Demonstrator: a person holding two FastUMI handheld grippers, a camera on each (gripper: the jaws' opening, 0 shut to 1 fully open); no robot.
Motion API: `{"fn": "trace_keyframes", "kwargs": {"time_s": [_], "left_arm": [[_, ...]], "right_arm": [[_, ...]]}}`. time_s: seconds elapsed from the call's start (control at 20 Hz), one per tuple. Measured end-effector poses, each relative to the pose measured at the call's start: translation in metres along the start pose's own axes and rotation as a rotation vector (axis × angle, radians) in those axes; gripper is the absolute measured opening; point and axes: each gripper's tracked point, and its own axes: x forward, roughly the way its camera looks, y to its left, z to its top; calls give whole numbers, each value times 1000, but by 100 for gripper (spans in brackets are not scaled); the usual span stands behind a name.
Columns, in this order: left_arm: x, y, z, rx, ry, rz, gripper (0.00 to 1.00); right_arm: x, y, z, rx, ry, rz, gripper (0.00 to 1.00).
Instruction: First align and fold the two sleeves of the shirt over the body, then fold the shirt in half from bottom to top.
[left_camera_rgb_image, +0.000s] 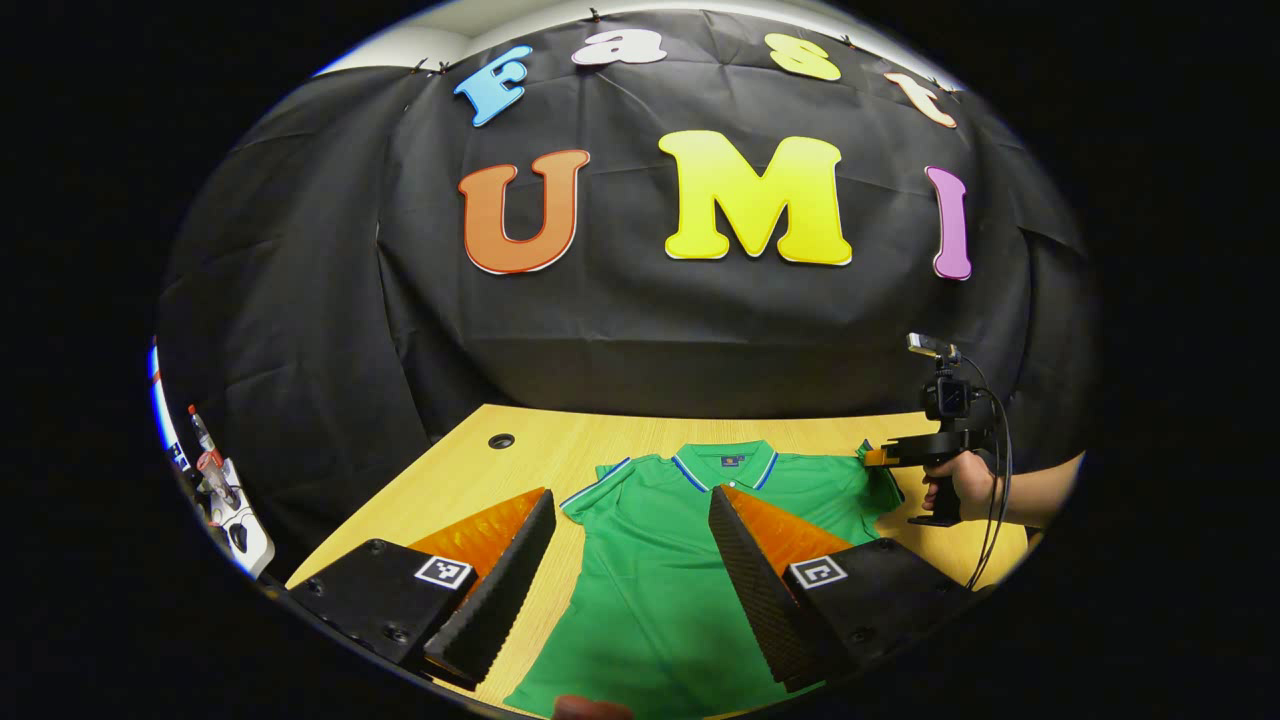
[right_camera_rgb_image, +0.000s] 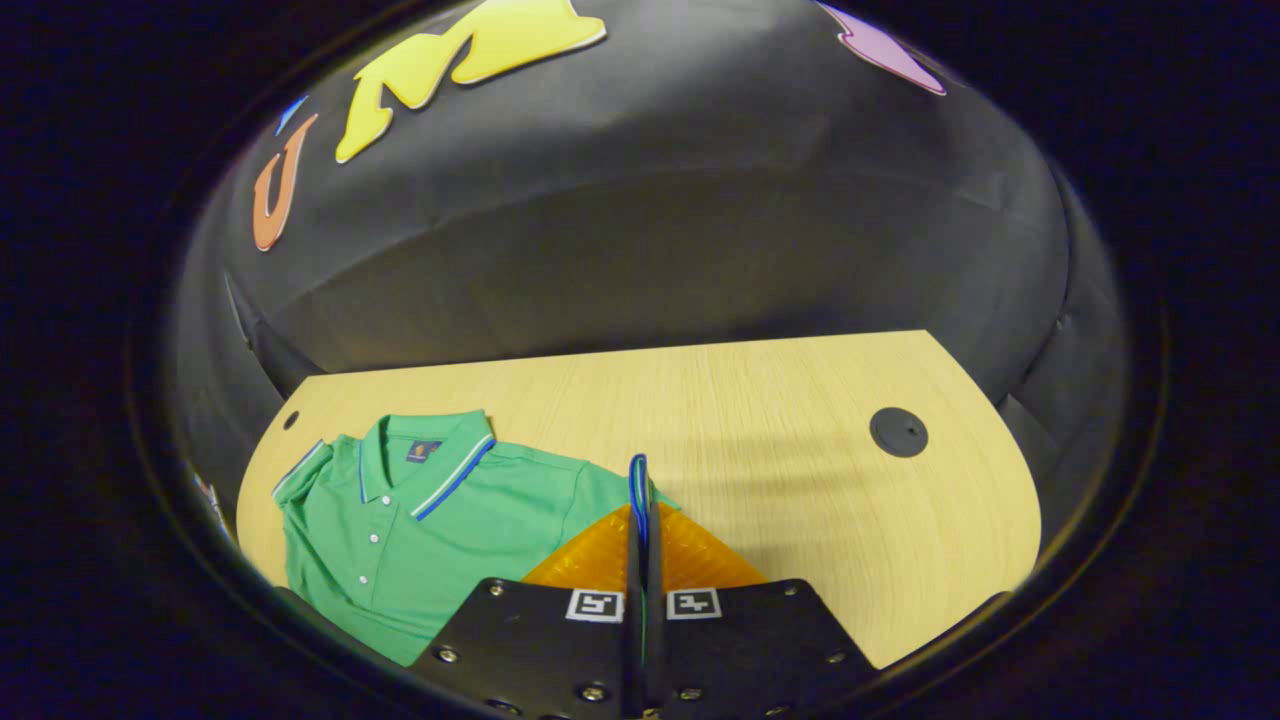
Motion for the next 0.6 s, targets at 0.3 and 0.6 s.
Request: {"fn": "trace_keyframes", "kwargs": {"time_s": [0.3,0.6], "left_arm": [[-6,12,1,-11,-9,8,99],[-17,39,1,-33,-13,44,99]], "right_arm": [[-24,26,22,-13,-47,4,1],[-37,79,31,-32,-66,32,1]]}}
